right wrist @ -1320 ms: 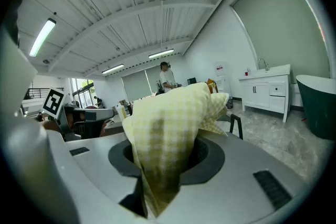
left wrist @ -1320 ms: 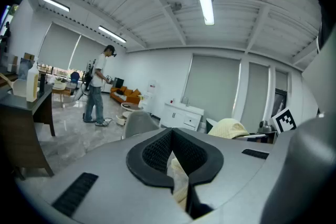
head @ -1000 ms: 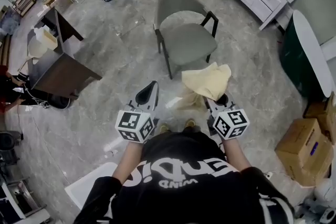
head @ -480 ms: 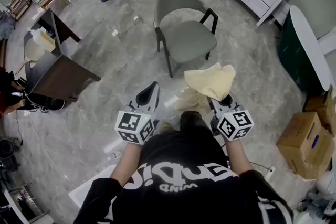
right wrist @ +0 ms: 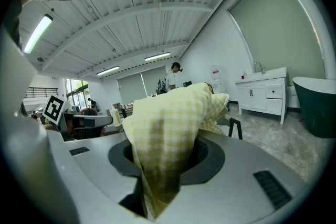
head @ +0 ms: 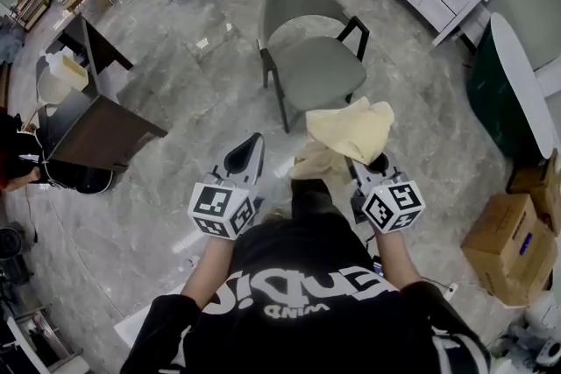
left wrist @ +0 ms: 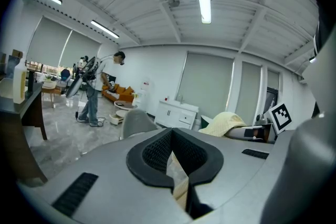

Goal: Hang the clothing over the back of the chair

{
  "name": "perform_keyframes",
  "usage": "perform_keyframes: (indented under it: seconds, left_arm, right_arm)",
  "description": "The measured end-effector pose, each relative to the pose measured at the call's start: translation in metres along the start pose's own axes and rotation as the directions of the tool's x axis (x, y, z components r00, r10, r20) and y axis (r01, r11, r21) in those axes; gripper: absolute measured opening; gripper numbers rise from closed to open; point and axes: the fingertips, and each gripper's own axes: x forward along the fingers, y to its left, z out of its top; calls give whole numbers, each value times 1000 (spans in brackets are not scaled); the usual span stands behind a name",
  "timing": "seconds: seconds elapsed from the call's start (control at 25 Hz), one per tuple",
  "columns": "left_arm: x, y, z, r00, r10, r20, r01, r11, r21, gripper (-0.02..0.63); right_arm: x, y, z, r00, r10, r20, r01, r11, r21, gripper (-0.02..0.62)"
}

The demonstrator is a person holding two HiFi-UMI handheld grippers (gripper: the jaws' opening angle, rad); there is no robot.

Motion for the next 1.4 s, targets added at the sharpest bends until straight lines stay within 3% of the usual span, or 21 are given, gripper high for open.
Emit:
perform_keyframes:
  seconds: [0.64,1.4]
  left_arm:
    - [112,72,50,999,49,-5,-49,999,-9,15]
    - [217,118,101,985,166,39,-165,986,-31,15]
  right_arm:
    - [122,-69,50,999,48,-6,-48,999,15,132]
    - [237,-132,109,981,188,-43,-190,981,-31,133]
